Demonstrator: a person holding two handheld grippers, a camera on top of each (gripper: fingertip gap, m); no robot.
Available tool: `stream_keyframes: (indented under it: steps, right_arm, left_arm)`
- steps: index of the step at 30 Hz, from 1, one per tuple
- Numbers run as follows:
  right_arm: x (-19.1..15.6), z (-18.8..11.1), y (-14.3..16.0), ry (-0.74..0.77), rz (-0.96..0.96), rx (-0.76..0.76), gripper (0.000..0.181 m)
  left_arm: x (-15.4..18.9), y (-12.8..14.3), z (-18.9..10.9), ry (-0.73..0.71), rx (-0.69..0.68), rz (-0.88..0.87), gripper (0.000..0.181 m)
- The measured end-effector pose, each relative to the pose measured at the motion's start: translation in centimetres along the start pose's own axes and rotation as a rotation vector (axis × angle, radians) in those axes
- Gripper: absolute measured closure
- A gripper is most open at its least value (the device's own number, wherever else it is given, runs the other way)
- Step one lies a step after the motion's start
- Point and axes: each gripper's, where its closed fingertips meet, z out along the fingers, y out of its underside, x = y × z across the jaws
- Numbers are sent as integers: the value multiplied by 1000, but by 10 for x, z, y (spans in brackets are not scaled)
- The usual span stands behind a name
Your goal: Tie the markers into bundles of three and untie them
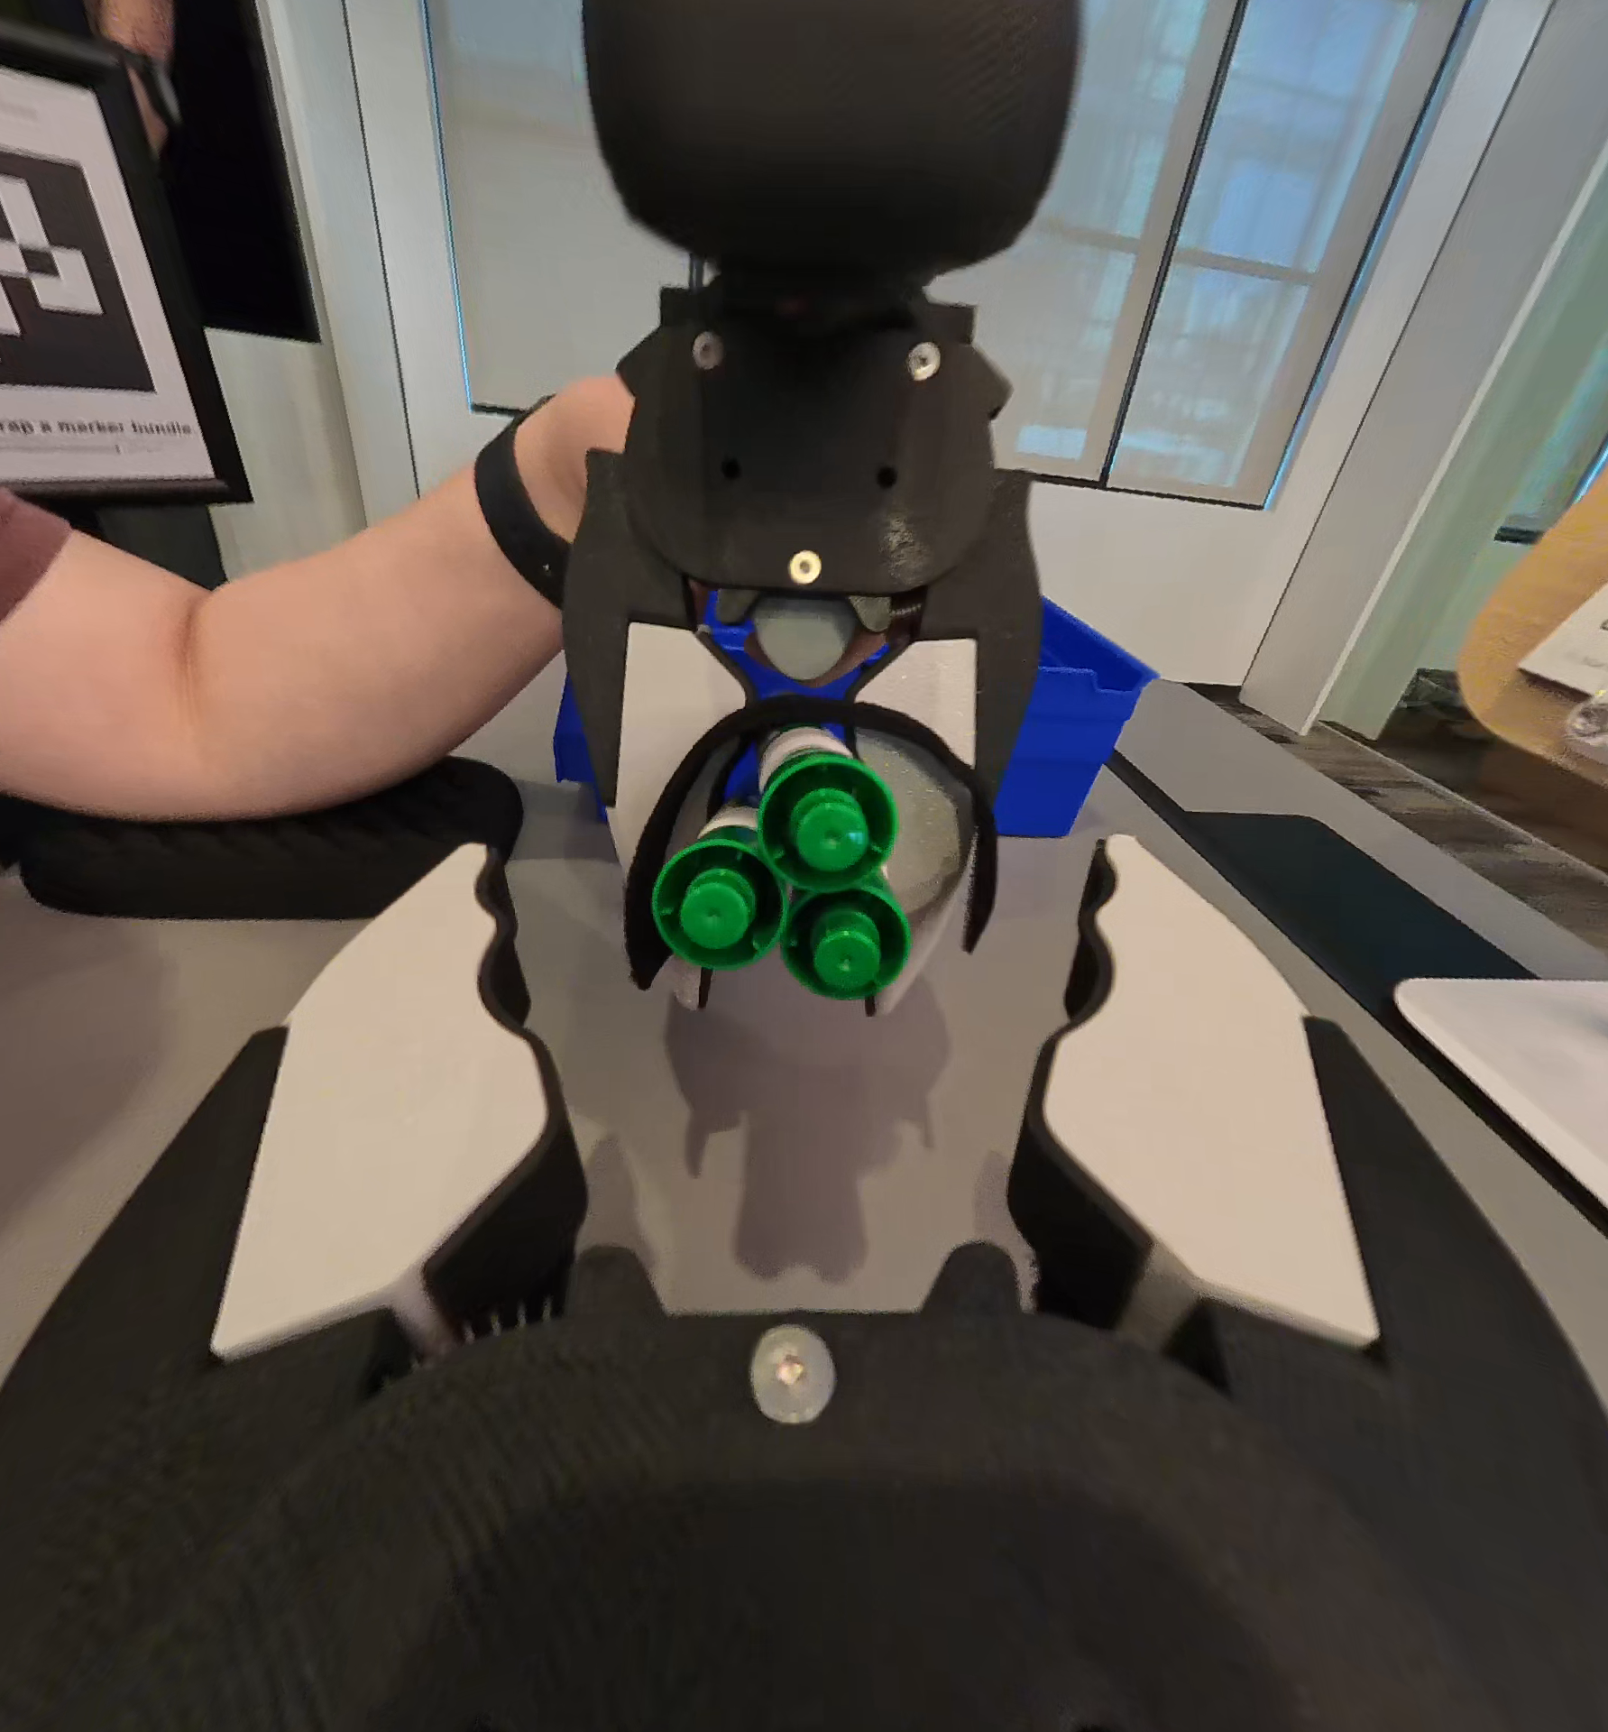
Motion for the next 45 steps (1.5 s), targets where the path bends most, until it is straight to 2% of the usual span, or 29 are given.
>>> stream_keyframes:
  steps: [6,10,16,28,45]
  right_arm:
    - [-10,3,-3,-32,-75,12,81]
    - [-9,4,2,-38,-42,-13,85]
    - [-9,3,5,-25,-35,-35,105]
    - [-12,5,11,-21,-7,-77,117]
    - [-7,2,12,23,11,-82,117]
  left_arm:
    - [3,-4,1,13,10,11,141]
    - [5,-5,3,18,2,15,140]
    - [4,-5,3,14,0,12,140]
    - [4,-5,4,10,0,16,141]
    - [1,-4,2,-1,7,11,141]
